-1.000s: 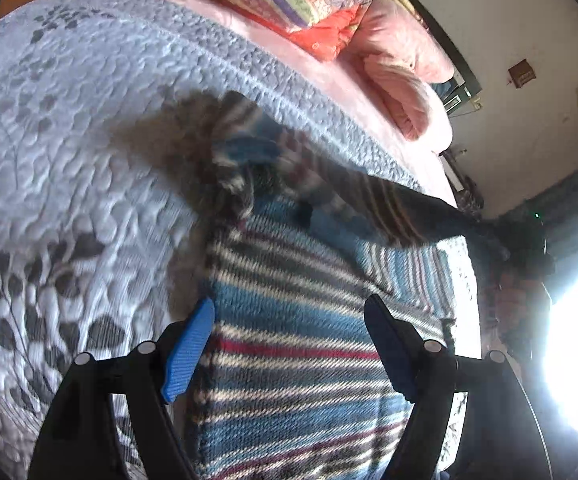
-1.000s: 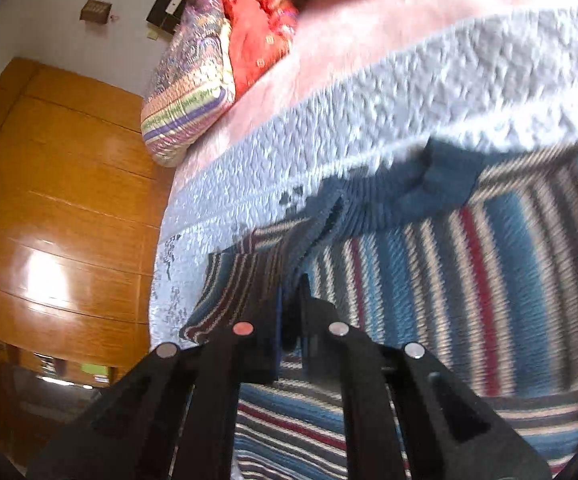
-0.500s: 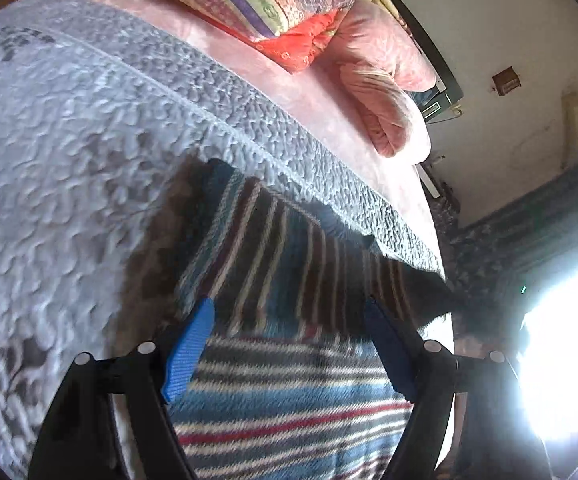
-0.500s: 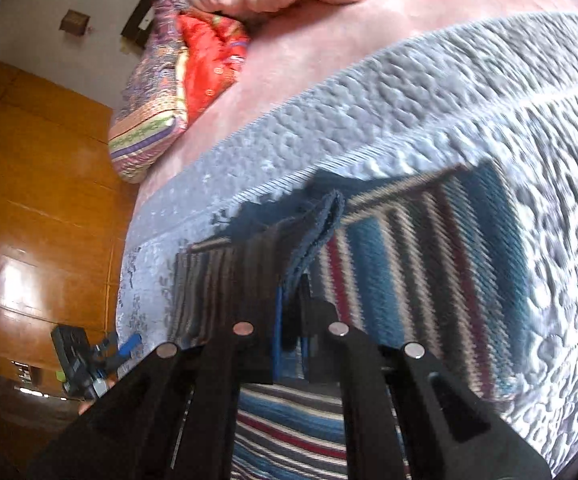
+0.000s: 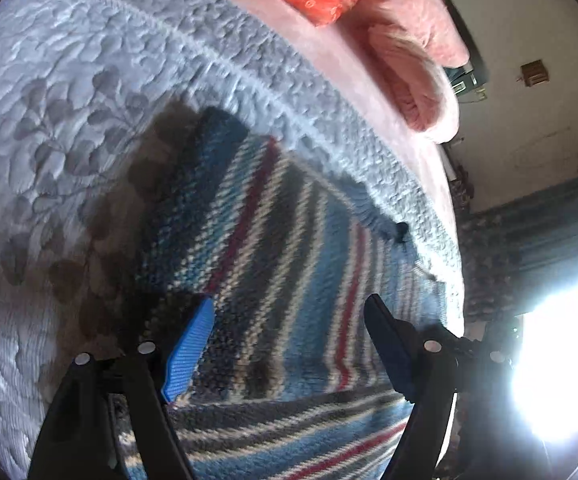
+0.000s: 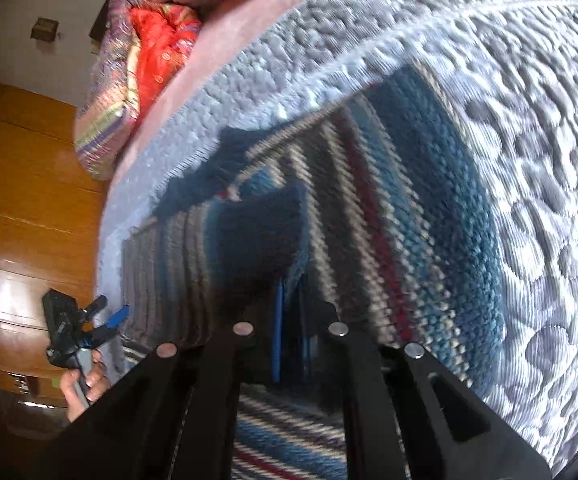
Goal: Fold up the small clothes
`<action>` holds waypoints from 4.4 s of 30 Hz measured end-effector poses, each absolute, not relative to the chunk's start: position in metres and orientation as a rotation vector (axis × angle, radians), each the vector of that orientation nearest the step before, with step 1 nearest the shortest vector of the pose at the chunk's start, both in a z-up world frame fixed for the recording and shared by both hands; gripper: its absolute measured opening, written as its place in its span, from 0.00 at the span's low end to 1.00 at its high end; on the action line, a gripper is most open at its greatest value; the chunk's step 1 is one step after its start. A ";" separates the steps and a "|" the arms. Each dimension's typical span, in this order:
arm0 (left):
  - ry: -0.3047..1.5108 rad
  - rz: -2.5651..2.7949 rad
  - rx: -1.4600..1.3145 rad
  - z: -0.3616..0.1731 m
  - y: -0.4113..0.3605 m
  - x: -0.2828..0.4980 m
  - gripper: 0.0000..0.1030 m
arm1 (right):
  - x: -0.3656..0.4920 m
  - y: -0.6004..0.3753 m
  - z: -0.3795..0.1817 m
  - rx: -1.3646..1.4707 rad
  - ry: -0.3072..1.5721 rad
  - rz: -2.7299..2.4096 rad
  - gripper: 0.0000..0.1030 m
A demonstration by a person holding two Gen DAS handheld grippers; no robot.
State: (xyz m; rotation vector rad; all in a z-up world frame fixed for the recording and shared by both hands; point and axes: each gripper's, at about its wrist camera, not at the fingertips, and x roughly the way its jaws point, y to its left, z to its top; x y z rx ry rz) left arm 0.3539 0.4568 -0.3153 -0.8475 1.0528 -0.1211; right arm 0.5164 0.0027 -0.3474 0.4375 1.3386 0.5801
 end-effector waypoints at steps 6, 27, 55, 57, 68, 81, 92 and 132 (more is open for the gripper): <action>1.052 -0.182 -0.803 -0.289 0.447 0.378 0.75 | 0.525 -0.007 -0.324 0.461 1.264 0.590 0.12; 1.164 -0.400 -0.741 -0.305 0.420 0.388 0.74 | 0.512 0.023 -0.333 0.389 1.420 0.756 0.02; 1.503 -0.196 -0.891 -0.317 0.415 0.089 0.78 | 0.263 -0.121 -0.295 0.456 1.689 0.552 0.60; 1.510 -0.183 -0.964 -0.327 0.412 0.068 0.78 | 0.232 -0.136 -0.298 0.530 1.729 0.524 0.68; 1.561 -0.150 -1.058 -0.349 0.393 0.030 0.81 | 0.191 -0.128 -0.310 0.526 1.770 0.475 0.63; 1.493 -0.172 -1.176 -0.368 0.372 0.031 0.33 | 0.187 -0.130 -0.311 0.552 1.757 0.474 0.61; 1.376 -0.170 -1.232 -0.352 0.378 0.016 0.10 | 0.180 -0.123 -0.318 0.573 1.779 0.485 0.46; 1.112 -0.069 -1.173 -0.235 0.481 0.194 0.09 | 0.373 -0.074 -0.198 0.611 1.399 0.634 0.07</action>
